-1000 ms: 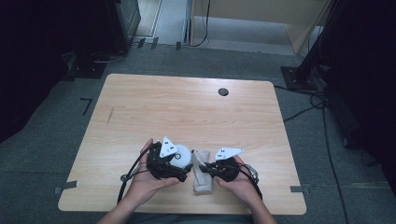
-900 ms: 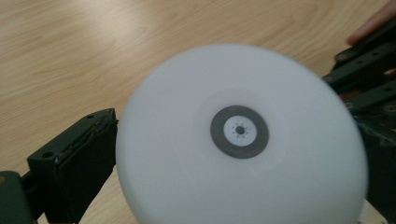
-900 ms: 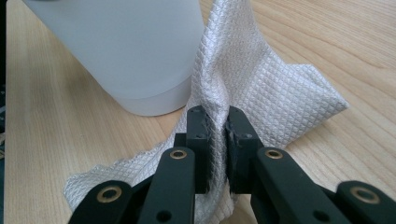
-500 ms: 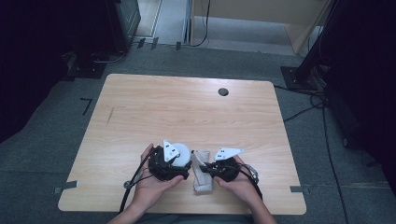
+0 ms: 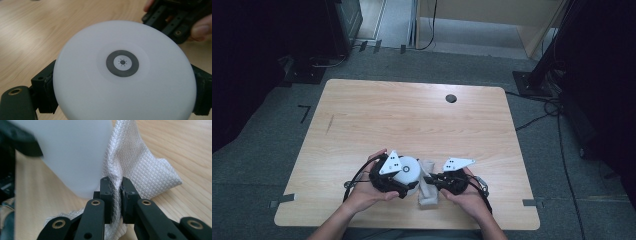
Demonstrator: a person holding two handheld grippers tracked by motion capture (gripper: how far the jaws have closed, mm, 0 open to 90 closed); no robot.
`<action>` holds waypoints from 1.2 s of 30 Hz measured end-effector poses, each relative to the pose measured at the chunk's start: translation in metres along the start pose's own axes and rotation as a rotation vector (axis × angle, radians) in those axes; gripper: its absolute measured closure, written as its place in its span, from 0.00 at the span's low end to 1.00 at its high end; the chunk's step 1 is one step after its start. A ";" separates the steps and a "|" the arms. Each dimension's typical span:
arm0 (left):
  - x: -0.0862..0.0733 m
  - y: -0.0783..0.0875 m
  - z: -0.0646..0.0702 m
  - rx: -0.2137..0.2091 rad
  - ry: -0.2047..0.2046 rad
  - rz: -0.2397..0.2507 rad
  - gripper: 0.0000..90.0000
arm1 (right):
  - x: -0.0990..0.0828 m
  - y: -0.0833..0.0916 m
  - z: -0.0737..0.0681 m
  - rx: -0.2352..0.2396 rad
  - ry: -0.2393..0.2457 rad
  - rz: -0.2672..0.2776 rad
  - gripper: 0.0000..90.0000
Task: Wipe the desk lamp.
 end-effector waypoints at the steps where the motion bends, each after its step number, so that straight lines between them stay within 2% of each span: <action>1: 0.000 0.000 0.000 -0.015 -0.011 0.007 0.10 | 0.002 0.001 -0.003 0.009 0.008 0.008 0.92; 3: 0.000 0.000 0.000 -0.044 -0.032 0.018 0.10 | 0.005 0.003 -0.006 0.011 0.014 0.016 0.92; 7: -0.002 0.002 0.000 -0.080 -0.062 0.027 0.10 | 0.017 0.013 -0.013 0.044 0.013 0.079 0.92; 11: -0.003 0.002 0.000 -0.089 -0.069 0.033 0.10 | 0.033 0.028 -0.023 0.056 0.043 0.152 0.92; 15: -0.003 0.002 0.000 -0.091 -0.069 0.034 0.10 | 0.045 0.041 -0.031 0.068 0.051 0.214 0.92; 18: -0.003 0.002 0.000 -0.096 -0.071 0.036 0.10 | 0.046 0.042 -0.034 0.071 0.068 0.219 0.93; 20: -0.003 0.002 -0.001 -0.096 -0.073 0.035 0.10 | 0.043 0.039 -0.034 0.086 0.071 0.207 0.92; 22: -0.003 0.002 -0.001 -0.098 -0.074 0.036 0.10 | 0.036 0.035 -0.031 0.095 0.050 0.177 0.92; 27: -0.003 0.002 -0.001 -0.098 -0.073 0.037 0.10 | 0.009 0.009 -0.019 0.104 -0.019 0.036 0.92; 33: -0.003 0.002 -0.001 -0.100 -0.074 0.038 0.10 | -0.007 -0.007 -0.008 0.084 -0.085 -0.047 0.92; 36: -0.003 0.002 -0.001 -0.098 -0.073 0.035 0.10 | -0.014 -0.014 -0.003 0.058 -0.091 -0.080 0.92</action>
Point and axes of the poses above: each handheld gripper's, and its own axes: y roughly backward along the jaws, x roughly out of its top, z roughly to its right, the point moved 10 cm from there along -y, roughly forward along the jaws, and after that the axes turned 4 degrees about -z, right-handed, at the moved point
